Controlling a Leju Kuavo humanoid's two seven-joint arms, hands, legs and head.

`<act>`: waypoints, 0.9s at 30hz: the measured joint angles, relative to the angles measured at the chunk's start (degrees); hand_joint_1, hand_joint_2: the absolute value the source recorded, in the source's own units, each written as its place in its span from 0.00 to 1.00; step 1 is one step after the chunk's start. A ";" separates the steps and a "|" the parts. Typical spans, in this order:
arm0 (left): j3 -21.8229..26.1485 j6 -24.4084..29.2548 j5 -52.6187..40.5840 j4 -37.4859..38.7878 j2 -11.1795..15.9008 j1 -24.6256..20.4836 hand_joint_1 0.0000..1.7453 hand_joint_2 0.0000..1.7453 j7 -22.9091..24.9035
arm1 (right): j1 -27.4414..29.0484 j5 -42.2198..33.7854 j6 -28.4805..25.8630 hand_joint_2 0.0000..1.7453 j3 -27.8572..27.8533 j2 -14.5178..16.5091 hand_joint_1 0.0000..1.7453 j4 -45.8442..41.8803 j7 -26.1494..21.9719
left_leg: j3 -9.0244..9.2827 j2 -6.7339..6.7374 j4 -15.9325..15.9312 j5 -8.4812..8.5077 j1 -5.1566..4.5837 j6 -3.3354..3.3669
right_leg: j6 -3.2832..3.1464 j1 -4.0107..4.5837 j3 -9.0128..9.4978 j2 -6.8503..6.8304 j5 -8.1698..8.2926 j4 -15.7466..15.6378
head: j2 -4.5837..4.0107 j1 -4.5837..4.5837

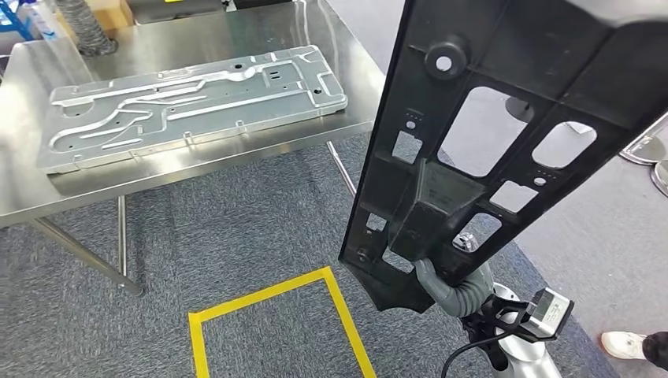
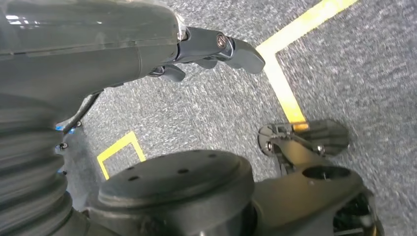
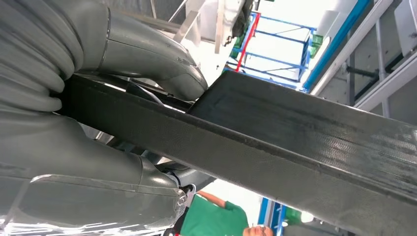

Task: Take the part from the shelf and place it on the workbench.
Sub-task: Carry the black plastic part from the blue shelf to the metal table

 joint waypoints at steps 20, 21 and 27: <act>0.04 -0.11 0.09 0.05 0.03 -0.17 0.00 1.00 -0.50 | -1.13 -1.26 0.26 1.00 0.01 0.01 1.00 0.79 -0.03 | -0.60 -0.67 1.83 -0.21 1.41 -4.03 | -1.51 -0.10 8.43 0.08 7.49 -17.69 | 0.00 0.00; 0.04 -0.12 0.09 0.07 0.03 -0.11 0.00 1.00 -0.49 | -1.16 -1.30 0.25 1.00 0.02 0.01 1.00 0.80 -0.01 | -0.32 -0.70 0.94 -0.32 1.28 -3.66 | -1.17 -0.02 8.28 0.10 7.53 -17.62 | 0.00 0.00; 0.04 -0.13 0.13 0.07 0.04 -0.04 0.00 1.00 -0.49 | -1.38 -1.33 0.23 1.00 0.18 -0.02 1.00 0.91 0.03 | -0.24 -0.93 -0.03 0.32 1.14 -1.16 | 0.31 -0.37 4.53 0.10 3.10 -9.83 | 0.00 0.00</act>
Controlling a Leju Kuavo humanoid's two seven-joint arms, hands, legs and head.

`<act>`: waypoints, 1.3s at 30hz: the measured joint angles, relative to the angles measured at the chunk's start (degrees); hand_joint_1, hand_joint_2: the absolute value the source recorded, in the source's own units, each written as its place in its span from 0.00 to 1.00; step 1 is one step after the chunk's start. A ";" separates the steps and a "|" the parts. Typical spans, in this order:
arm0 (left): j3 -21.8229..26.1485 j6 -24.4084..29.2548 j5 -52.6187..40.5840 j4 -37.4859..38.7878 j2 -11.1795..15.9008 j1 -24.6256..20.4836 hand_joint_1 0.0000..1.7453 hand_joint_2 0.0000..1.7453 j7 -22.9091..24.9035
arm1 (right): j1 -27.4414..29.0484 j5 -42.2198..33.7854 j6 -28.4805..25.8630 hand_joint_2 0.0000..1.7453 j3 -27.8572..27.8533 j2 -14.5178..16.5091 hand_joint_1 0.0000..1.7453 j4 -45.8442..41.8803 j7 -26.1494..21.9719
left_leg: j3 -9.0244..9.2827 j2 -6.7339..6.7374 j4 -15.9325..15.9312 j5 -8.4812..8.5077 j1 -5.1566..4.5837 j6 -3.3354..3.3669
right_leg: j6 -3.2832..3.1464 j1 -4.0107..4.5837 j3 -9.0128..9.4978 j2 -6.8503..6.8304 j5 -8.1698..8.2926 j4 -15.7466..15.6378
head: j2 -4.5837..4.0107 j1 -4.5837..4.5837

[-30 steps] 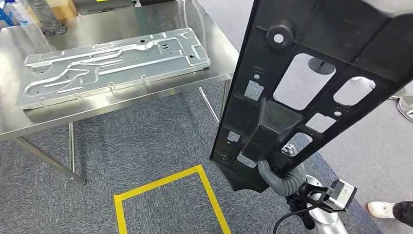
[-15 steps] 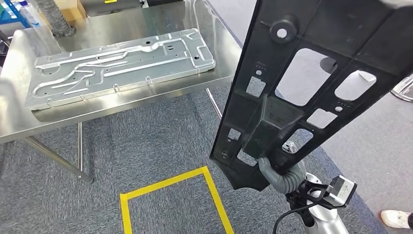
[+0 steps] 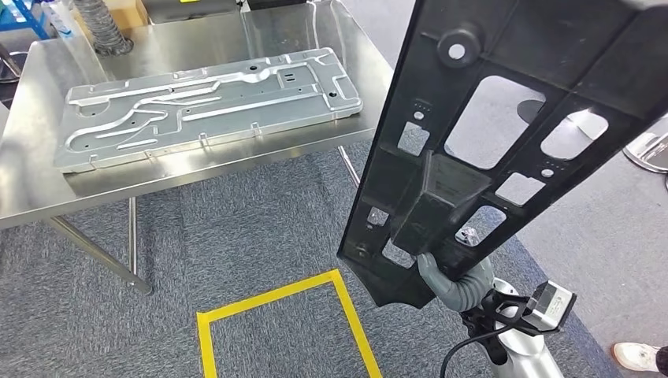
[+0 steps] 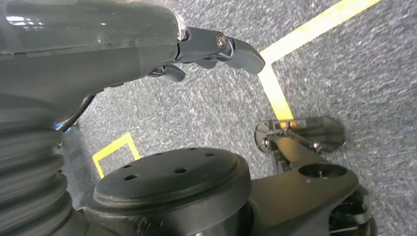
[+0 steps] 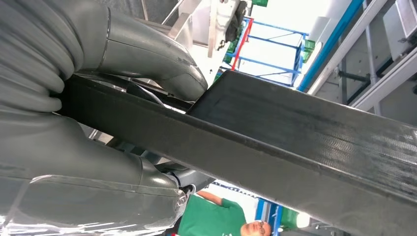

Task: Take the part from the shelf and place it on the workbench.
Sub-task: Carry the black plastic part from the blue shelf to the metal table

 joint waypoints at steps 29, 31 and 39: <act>0.24 0.00 0.23 0.00 0.01 -0.02 0.00 1.00 -0.32 | -0.62 0.33 -0.99 1.00 0.40 -0.07 1.00 1.60 0.56 | -0.24 0.13 0.13 0.13 0.25 -0.69 | 0.09 -0.03 3.09 0.61 2.39 -5.51 | 0.00 0.00; 0.24 0.00 0.23 0.00 0.01 -0.06 0.00 1.00 -0.33 | -0.64 0.26 -0.97 1.00 0.31 -0.15 1.00 1.64 0.56 | -0.21 0.19 -0.06 0.26 0.20 -0.24 | 0.34 -0.04 -0.10 0.56 -0.95 1.10 | 0.00 0.00; 0.24 0.00 0.23 0.00 -0.02 -0.01 0.00 1.00 -0.32 | -0.67 -0.16 -0.23 1.00 0.33 -0.49 1.00 2.04 0.67 | -0.07 0.03 0.46 -0.29 -0.43 -0.63 | -0.65 0.31 2.96 0.61 4.38 -6.44 | 0.00 0.00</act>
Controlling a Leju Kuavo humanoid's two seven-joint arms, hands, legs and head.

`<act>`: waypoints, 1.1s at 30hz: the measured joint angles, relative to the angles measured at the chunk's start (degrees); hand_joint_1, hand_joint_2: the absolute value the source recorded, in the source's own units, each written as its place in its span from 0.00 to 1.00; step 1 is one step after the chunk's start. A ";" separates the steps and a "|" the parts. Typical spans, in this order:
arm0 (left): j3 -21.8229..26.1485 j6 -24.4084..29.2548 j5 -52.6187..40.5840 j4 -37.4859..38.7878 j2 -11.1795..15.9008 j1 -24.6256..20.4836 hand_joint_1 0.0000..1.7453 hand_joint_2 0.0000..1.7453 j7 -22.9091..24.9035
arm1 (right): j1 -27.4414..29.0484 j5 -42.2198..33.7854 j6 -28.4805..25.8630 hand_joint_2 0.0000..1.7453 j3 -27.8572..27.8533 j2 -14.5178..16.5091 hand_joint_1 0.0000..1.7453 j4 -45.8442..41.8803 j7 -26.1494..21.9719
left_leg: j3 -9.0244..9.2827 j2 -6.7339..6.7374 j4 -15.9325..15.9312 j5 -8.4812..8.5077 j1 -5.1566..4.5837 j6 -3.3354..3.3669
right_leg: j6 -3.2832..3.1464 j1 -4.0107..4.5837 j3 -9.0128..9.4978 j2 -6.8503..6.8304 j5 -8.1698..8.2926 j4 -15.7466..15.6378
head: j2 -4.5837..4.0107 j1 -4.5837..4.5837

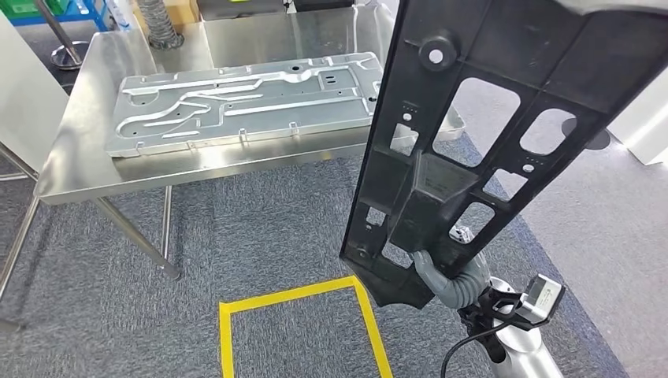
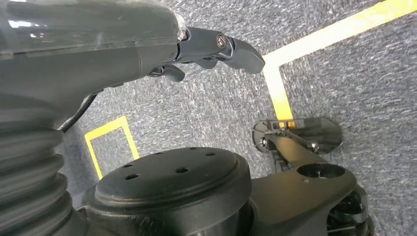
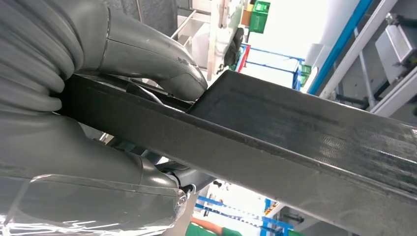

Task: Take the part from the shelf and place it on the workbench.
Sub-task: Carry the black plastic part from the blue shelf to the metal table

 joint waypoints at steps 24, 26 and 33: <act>0.02 -0.15 -0.12 0.00 0.07 -0.01 0.00 1.00 -0.07 | 0.80 0.58 -0.78 1.00 0.15 0.07 1.00 -0.24 0.37 | -0.48 2.03 -0.36 0.60 -0.15 1.15 | 0.78 0.17 -5.77 -0.99 -7.70 13.26 | 0.00 0.00; 0.02 -0.15 -0.09 0.00 0.07 0.03 0.00 1.00 -0.04 | 0.95 0.55 -0.68 1.00 0.15 0.07 1.00 -0.14 0.37 | -0.44 1.88 -0.29 0.55 -0.28 1.21 | 0.68 0.19 -6.69 -0.99 -6.92 14.73 | 0.00 0.00; 0.01 -0.47 -0.31 0.00 -0.02 -0.09 0.00 1.00 -0.07 | 1.04 0.20 -0.77 1.00 -0.14 0.07 1.00 -0.35 0.35 | -0.31 1.48 -0.18 0.05 -0.46 -0.07 | -1.21 0.98 0.74 -1.00 -0.30 -1.47 | 0.00 0.00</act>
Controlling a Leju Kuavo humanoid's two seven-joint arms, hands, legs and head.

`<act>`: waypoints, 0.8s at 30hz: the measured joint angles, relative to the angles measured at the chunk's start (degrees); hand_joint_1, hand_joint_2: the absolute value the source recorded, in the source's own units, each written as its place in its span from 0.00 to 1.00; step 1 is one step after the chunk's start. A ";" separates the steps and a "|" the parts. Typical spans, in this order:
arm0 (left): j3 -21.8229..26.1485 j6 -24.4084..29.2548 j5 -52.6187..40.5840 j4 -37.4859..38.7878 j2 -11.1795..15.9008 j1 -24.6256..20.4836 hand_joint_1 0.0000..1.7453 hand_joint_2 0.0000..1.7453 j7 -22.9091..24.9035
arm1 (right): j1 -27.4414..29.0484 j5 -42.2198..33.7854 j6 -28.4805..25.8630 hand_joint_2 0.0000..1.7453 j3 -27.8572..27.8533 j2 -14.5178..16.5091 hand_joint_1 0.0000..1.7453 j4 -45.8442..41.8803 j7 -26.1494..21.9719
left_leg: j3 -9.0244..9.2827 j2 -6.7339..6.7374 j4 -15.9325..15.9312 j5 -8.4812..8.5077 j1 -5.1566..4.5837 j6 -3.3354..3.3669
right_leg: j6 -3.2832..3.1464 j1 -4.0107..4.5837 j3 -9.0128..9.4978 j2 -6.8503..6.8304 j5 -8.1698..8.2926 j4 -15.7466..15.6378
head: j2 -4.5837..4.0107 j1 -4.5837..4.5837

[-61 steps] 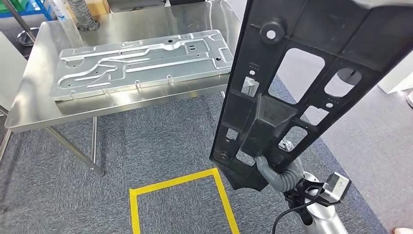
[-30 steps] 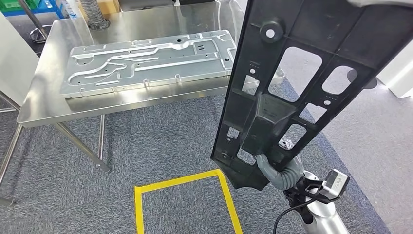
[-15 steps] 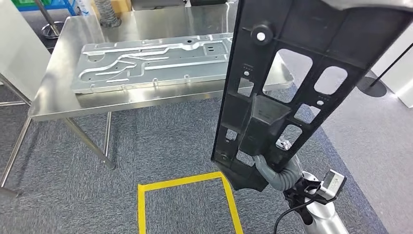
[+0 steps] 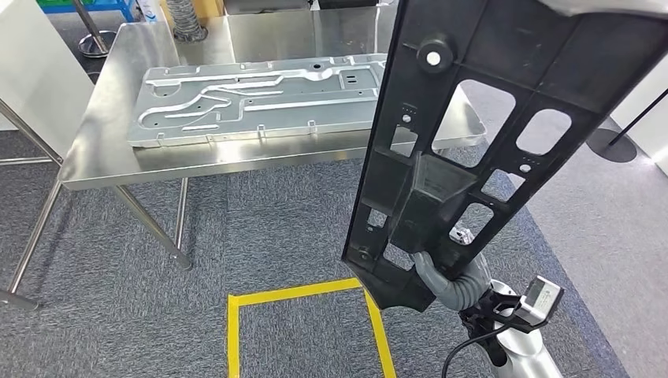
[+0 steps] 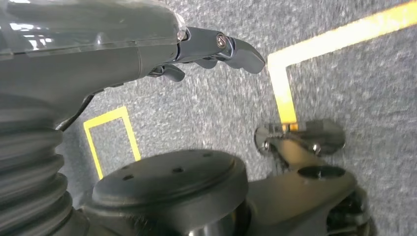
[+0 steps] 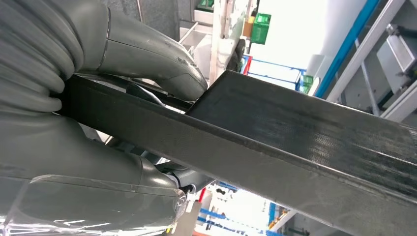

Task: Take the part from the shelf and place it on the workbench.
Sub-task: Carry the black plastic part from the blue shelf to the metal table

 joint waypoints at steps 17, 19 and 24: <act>0.01 -0.10 0.11 0.00 0.26 0.22 0.00 1.00 -0.11 | -0.31 -0.32 0.63 1.00 0.09 0.01 1.00 -0.61 0.33 | -0.49 -0.76 -0.14 0.70 0.60 0.25 | 1.25 -0.58 3.30 0.62 -2.74 0.92 | 0.00 0.02; 0.01 -0.10 0.11 0.00 0.26 0.13 0.00 1.00 -0.17 | -0.45 -0.32 0.62 1.00 0.07 0.00 1.00 -0.61 0.30 | 0.71 -0.83 -0.58 0.28 0.74 0.89 | 1.64 -0.73 0.66 0.62 -4.04 5.60 | 0.00 0.06; 0.01 -0.12 0.15 0.00 0.26 0.32 0.00 1.00 -0.12 | -0.17 -0.33 0.67 1.00 0.07 0.00 1.00 -0.58 0.30 | 3.35 -0.93 -0.62 -2.01 0.51 1.15 | 1.90 -0.79 -8.73 0.62 -4.72 14.99 | 0.00 0.09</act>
